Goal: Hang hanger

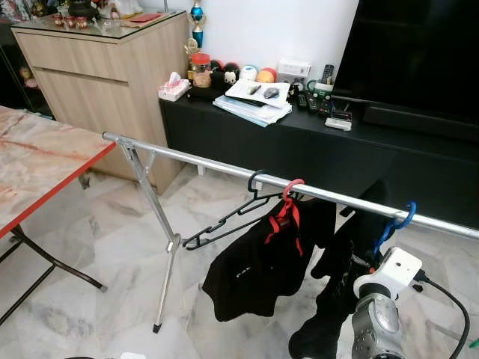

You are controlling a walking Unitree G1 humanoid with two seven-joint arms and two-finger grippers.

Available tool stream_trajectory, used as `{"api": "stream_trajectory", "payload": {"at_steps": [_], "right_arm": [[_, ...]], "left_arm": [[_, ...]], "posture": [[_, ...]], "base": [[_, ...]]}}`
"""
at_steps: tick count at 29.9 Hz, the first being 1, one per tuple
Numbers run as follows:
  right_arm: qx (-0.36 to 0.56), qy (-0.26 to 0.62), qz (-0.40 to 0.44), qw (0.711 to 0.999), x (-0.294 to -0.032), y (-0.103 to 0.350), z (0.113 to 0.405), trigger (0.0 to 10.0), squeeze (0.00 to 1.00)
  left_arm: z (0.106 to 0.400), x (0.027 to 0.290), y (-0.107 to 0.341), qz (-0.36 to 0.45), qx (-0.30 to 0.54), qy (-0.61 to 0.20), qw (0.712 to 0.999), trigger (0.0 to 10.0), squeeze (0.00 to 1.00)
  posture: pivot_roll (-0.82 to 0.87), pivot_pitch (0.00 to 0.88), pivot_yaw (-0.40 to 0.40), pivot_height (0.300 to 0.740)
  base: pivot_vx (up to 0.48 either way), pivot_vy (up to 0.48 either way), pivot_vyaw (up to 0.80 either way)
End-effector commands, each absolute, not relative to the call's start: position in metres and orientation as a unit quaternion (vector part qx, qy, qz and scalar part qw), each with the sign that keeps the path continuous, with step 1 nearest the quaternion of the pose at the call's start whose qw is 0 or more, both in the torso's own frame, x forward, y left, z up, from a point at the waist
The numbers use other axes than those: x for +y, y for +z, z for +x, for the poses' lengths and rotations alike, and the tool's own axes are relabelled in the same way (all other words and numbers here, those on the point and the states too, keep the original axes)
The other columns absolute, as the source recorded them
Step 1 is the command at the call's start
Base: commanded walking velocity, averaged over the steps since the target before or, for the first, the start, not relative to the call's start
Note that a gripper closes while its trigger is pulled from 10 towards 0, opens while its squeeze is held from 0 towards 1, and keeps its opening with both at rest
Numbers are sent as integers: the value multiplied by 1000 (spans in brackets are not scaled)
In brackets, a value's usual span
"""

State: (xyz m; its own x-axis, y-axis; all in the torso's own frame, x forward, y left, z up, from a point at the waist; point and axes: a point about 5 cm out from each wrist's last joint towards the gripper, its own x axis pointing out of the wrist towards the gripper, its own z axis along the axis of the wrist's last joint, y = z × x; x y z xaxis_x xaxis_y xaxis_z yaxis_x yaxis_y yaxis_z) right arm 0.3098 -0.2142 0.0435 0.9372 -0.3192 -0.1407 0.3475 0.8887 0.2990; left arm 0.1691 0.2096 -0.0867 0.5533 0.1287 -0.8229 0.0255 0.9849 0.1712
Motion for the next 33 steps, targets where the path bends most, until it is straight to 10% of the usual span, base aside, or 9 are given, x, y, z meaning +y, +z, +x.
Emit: {"api": "stream_trajectory", "payload": {"at_steps": [1, 17, 18, 19, 33], "right_arm": [[9, -162, 150, 975, -213, 55, 314, 0, 0], [41, -159, 134, 977, -215, 44, 306, 0, 0], [47, -157, 133, 977, -215, 43, 307, 8510, 0], [60, -154, 128, 978, -214, 42, 309, 10000, 0], [89, -157, 133, 974, -216, 46, 320, 10000, 0]], "left_arm": [[164, 210, -89, 91, 484, 26, 870, 10000, 0], [160, 211, -90, 94, 486, 24, 869, 10000, 0], [161, 211, -90, 94, 486, 23, 868, 10000, 0], [161, 211, -90, 94, 486, 22, 869, 10000, 0], [160, 211, -90, 96, 486, 21, 869, 10000, 0]], "posture": [[15, 44, -10, 740], [8, 29, -9, 740], [8, 29, -9, 740], [8, 28, -9, 740], [12, 35, -5, 740]], "base": [[0, 0, 0], [0, 0, 0], [0, 0, 0], [0, 0, 0], [0, 0, 0]]}}
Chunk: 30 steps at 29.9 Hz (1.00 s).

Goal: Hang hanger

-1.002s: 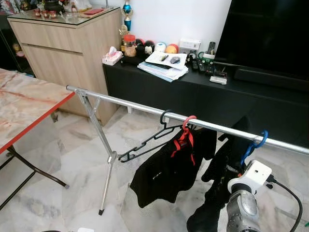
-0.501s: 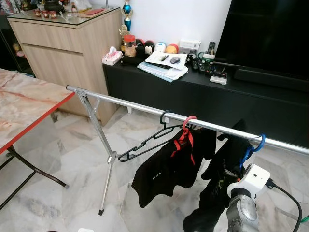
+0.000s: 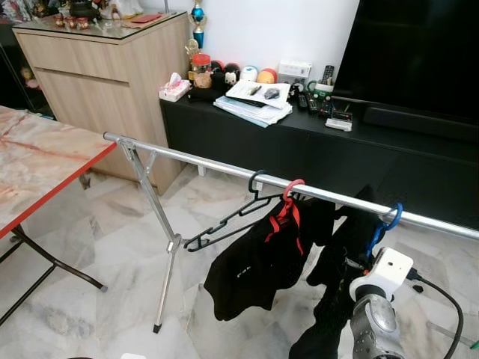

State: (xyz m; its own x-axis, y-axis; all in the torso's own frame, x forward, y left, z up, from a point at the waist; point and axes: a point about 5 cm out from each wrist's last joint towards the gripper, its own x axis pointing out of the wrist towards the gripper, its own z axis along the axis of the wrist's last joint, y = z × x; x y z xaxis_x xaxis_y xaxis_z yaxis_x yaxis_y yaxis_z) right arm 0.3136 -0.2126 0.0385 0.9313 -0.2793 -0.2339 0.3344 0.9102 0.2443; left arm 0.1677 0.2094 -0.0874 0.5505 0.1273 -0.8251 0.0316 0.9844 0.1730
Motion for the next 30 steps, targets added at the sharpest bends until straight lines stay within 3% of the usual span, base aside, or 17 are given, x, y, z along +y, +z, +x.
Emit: {"api": "stream_trajectory", "payload": {"at_steps": [1, 21, 22, 23, 29, 30], "right_arm": [[92, -158, 134, 974, -216, 47, 321, 10000, 0], [127, -149, 147, 969, -210, 39, 320, 10000, 0], [129, -149, 148, 969, -210, 38, 320, 10000, 188], [129, -149, 148, 969, -210, 38, 320, 10000, 255], [133, -150, 150, 968, -210, 38, 320, 10000, 251], [134, -150, 150, 968, -209, 37, 320, 10000, 612]], "left_arm": [[160, 211, -90, 96, 486, 21, 869, 10000, 0], [160, 211, -91, 95, 488, 21, 867, 10000, 0], [160, 211, -91, 96, 488, 20, 867, 10000, 0], [160, 211, -91, 96, 489, 20, 867, 10000, 0], [160, 212, -90, 96, 489, 20, 867, 10000, 0], [160, 212, -90, 96, 489, 20, 867, 10000, 0]], "posture": [[12, 35, -5, 740], [17, 46, -4, 740], [18, 46, -4, 740], [18, 46, -4, 740], [20, 47, -4, 740], [20, 47, -4, 740]], "base": [[0, 0, 0], [0, 0, 0], [0, 0, 0], [0, 0, 0], [0, 0, 0], [0, 0, 0]]}}
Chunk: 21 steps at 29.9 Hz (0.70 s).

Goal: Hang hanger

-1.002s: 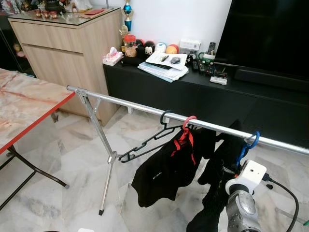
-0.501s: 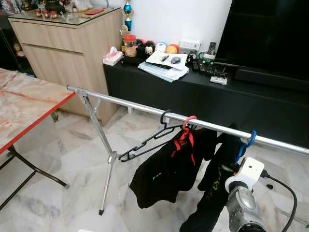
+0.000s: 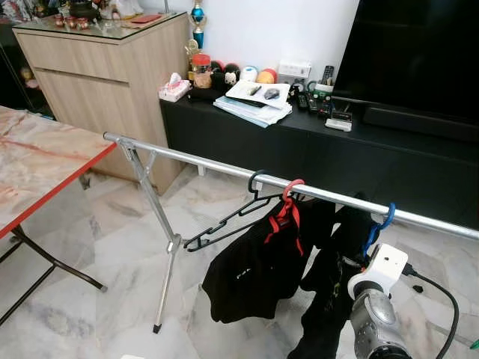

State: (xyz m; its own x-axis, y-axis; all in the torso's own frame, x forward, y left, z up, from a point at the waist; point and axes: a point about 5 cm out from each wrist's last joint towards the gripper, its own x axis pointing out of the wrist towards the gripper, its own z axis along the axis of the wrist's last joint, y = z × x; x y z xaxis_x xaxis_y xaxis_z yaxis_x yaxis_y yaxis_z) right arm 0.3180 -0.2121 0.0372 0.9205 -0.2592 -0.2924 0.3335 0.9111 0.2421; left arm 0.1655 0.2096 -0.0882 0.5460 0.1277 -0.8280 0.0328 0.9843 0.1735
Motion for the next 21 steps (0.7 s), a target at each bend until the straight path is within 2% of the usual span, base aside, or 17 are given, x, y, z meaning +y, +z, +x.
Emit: {"api": "stream_trajectory", "payload": {"at_steps": [1, 4, 5, 6, 7, 14, 21], "right_arm": [[134, -149, 152, 968, -209, 37, 320, 10000, 1000], [134, -150, 152, 968, -209, 37, 319, 10000, 1000], [134, -151, 151, 968, -209, 37, 319, 10000, 655], [134, -152, 150, 968, -209, 37, 319, 10000, 655], [134, -153, 150, 968, -209, 37, 319, 10000, 0], [133, -155, 151, 967, -210, 37, 319, 10000, 0], [132, -155, 151, 967, -209, 37, 319, 10000, 0]], "left_arm": [[158, 213, -91, 96, 491, 21, 866, 10000, 0], [149, 217, -94, 97, 496, 22, 863, 10000, 0], [145, 219, -94, 97, 498, 23, 861, 10000, 0], [144, 220, -95, 97, 499, 24, 861, 10000, 0], [142, 221, -95, 97, 500, 25, 860, 10000, 0], [136, 228, -96, 97, 507, 29, 856, 10000, 0], [130, 219, -100, 96, 516, 25, 851, 10000, 0]], "posture": [[20, 47, -4, 740], [20, 47, -4, 740], [19, 47, -3, 740], [19, 47, -3, 740], [19, 47, -3, 740], [20, 46, -3, 740], [21, 47, -3, 740]], "base": [[0, 0, 0], [0, 0, 0], [0, 0, 0], [0, 0, 0], [0, 0, 0], [0, 0, 0], [0, 0, 0]]}}
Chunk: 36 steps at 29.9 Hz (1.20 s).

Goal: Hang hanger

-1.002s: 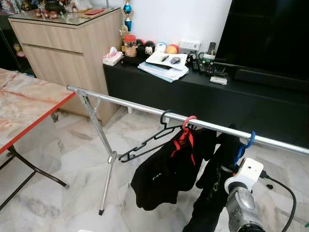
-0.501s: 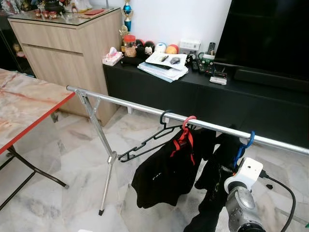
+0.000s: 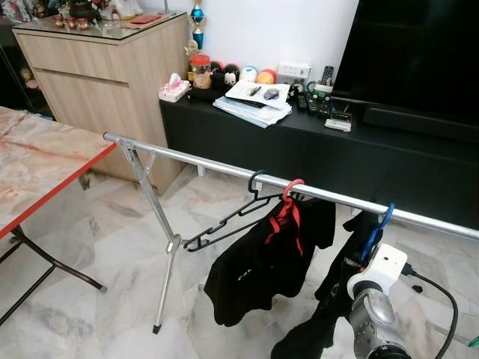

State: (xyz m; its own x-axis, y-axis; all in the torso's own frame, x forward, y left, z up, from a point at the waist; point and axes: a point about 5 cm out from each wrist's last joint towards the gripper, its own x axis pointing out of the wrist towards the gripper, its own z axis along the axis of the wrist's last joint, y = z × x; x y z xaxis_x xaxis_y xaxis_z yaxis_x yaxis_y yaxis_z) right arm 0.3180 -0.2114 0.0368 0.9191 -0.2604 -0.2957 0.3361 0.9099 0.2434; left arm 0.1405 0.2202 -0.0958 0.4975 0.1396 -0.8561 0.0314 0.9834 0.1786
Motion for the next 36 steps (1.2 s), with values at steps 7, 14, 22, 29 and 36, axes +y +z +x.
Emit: {"api": "stream_trajectory", "payload": {"at_steps": [7, 14, 22, 29, 36], "right_arm": [[95, -156, 156, 971, -211, 45, 321, 10000, 0], [61, -142, 144, 977, -209, 53, 324, 10000, 0], [115, -146, 135, 973, -208, 37, 316, 10000, 0], [158, -144, 125, 969, -207, 25, 311, 10000, 0], [180, -140, 119, 966, -205, 21, 310, 10000, 0]], "left_arm": [[126, 217, -102, 95, 520, 24, 849, 10000, 0], [123, 231, -99, 97, 518, 30, 849, 10000, 0], [122, 229, -100, 97, 521, 29, 848, 10000, 0], [124, 208, -104, 94, 523, 17, 847, 10000, 0], [121, 203, -105, 94, 522, 14, 848, 10000, 0]], "posture": [[22, 46, -2, 740], [20, 46, -3, 740], [22, 47, -4, 740], [22, 46, -3, 740], [22, 46, -2, 740]], "base": [[0, 0, 0], [0, 0, 0], [0, 0, 0], [0, 0, 0], [0, 0, 0]]}}
